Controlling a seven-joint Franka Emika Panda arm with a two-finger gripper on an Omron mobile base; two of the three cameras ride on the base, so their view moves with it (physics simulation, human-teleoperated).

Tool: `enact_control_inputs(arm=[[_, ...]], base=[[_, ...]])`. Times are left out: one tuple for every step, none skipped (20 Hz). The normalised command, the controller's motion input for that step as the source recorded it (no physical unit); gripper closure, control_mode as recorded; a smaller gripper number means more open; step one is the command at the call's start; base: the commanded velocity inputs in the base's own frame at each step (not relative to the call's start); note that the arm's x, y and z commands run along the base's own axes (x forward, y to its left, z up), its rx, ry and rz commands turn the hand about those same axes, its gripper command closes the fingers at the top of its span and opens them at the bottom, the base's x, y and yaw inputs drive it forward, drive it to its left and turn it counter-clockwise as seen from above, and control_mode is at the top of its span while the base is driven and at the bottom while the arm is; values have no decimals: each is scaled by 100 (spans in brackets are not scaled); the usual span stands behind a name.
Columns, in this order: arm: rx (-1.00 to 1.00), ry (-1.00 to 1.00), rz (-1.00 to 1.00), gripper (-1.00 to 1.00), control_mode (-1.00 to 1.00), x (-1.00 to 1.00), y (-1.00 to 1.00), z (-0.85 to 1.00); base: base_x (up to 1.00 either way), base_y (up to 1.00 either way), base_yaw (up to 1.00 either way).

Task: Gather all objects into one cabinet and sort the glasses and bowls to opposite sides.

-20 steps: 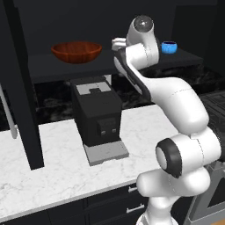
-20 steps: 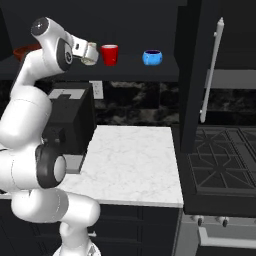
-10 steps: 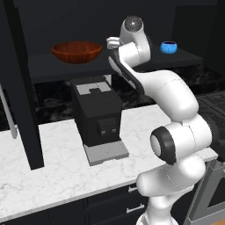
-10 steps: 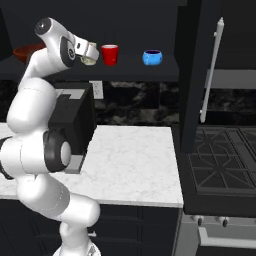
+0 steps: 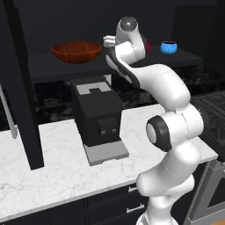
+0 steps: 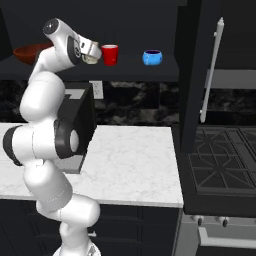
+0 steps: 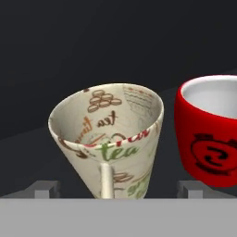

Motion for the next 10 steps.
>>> enact_control_inputs(arm=[[0, 0, 0, -100, -100, 30, 0, -3], [0, 0, 0, -100, -100, 20, 0, -3], [0, 0, 0, -100, -100, 6, 0, -5], [0, 0, 0, -100, -100, 0, 0, -4], [0, 0, 0, -100, -100, 0, 0, -7], [0, 0, 0, -100, -100, 0, 0, -6], [0, 0, 0, -100, -100, 0, 0, -8], [0, 0, 0, -100, -100, 0, 0, -8], [0, 0, 0, -100, -100, 0, 0, -8], [0, 0, -1, -100, -100, 0, 0, -12]], base=[[0, 0, 0], [0, 0, 0], [0, 0, 0], [0, 0, 0], [0, 0, 0], [0, 0, 0], [0, 0, 0], [0, 0, 0], [0, 0, 0], [0, 0, 0]])
